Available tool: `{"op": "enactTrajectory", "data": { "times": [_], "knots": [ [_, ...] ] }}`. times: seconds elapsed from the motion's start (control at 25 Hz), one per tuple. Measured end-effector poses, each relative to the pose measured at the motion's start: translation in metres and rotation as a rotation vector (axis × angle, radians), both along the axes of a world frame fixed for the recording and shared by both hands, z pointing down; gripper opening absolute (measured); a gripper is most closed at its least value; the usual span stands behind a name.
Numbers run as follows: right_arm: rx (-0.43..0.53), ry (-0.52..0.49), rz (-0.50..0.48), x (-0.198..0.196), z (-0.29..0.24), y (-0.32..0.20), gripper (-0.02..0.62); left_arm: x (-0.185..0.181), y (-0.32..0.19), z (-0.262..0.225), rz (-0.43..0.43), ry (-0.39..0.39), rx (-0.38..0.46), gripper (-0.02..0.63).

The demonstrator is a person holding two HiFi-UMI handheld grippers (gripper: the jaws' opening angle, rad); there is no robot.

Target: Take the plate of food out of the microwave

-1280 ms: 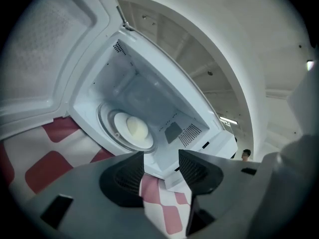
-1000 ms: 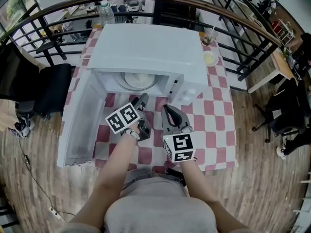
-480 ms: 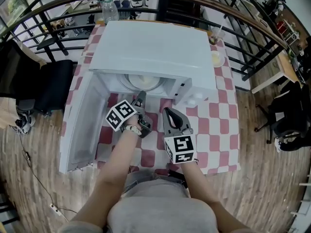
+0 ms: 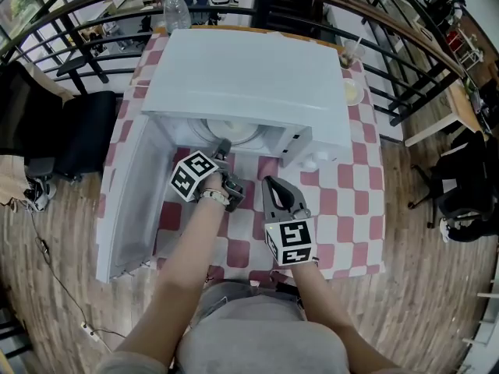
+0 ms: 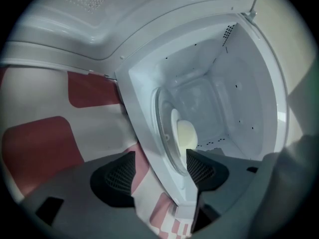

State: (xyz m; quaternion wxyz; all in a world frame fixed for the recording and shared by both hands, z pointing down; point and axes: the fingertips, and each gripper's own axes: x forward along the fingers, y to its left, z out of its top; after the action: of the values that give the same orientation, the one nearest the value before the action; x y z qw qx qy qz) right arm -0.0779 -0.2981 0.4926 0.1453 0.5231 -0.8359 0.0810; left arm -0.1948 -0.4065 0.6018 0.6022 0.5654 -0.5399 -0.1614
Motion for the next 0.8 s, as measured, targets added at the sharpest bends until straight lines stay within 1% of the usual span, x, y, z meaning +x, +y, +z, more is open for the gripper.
{"op": "enactTrajectory", "data": {
  "times": [0.2,0.36,0.48,0.8],
  "knots": [
    [-0.015,-0.004,0.004,0.002,0.006,0.002,0.026,0.003,-0.013,-0.001,0.002,-0.029,-0.026,0.31],
    [-0.025,-0.007,0.011,0.004,0.009,0.002,0.026,0.006,-0.021,0.005,-0.004,-0.027,-0.084,0.319],
    [-0.026,-0.006,0.02,0.006,0.01,0.003,0.026,0.006,-0.021,0.012,-0.008,-0.041,-0.128,0.319],
    [-0.027,0.0,0.045,0.011,0.011,0.002,0.026,0.009,-0.03,0.019,-0.03,-0.032,-0.178,0.32]
  ]
}}
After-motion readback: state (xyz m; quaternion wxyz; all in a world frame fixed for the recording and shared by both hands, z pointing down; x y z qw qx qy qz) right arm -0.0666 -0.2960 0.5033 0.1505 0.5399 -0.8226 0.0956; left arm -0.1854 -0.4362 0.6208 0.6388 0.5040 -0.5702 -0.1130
